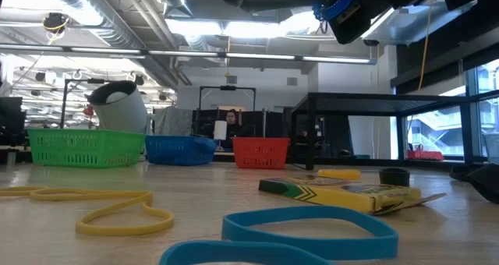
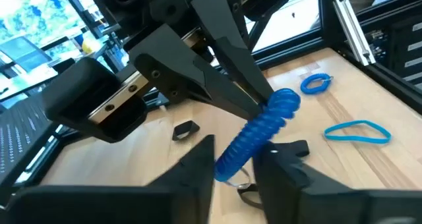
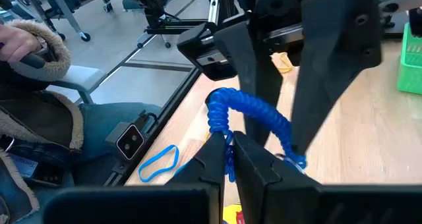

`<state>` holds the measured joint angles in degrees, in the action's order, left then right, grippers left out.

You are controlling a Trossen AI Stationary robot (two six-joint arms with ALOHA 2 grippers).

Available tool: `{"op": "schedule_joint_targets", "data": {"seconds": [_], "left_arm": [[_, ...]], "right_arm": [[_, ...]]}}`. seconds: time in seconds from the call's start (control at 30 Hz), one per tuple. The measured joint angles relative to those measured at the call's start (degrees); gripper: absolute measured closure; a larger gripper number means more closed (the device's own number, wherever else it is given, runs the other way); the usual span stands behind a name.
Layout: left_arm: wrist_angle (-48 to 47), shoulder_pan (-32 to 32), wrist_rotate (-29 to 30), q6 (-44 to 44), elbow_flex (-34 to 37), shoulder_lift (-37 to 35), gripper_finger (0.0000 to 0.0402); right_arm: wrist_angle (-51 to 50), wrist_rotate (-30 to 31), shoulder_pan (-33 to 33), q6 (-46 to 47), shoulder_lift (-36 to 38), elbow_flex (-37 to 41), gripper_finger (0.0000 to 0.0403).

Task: Pick & Place Office Desk Supplies
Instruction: Put the blue spring keychain into the green bin

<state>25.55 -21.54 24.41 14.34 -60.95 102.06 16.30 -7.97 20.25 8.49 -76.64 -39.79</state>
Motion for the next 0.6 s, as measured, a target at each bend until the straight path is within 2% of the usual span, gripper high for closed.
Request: {"op": "schedule_joint_targets", "data": {"seconds": [0.17,0.4,0.6], "left_arm": [[0.0,0.0,-0.2,-0.7,0.0,0.0,0.0385],[-0.2,0.1,0.3,-1.6,0.0,0.0,0.0377],[-0.4,0.0,2.3,-1.8,0.1,0.0,0.0377]], "right_arm": [[0.0,0.0,0.0,0.0,0.0,0.0,0.0380],[0.0,6.2,0.1,0.0,0.0,0.0,0.0373],[0.0,6.5,0.1,0.0,0.0,0.0,0.0312]]}}
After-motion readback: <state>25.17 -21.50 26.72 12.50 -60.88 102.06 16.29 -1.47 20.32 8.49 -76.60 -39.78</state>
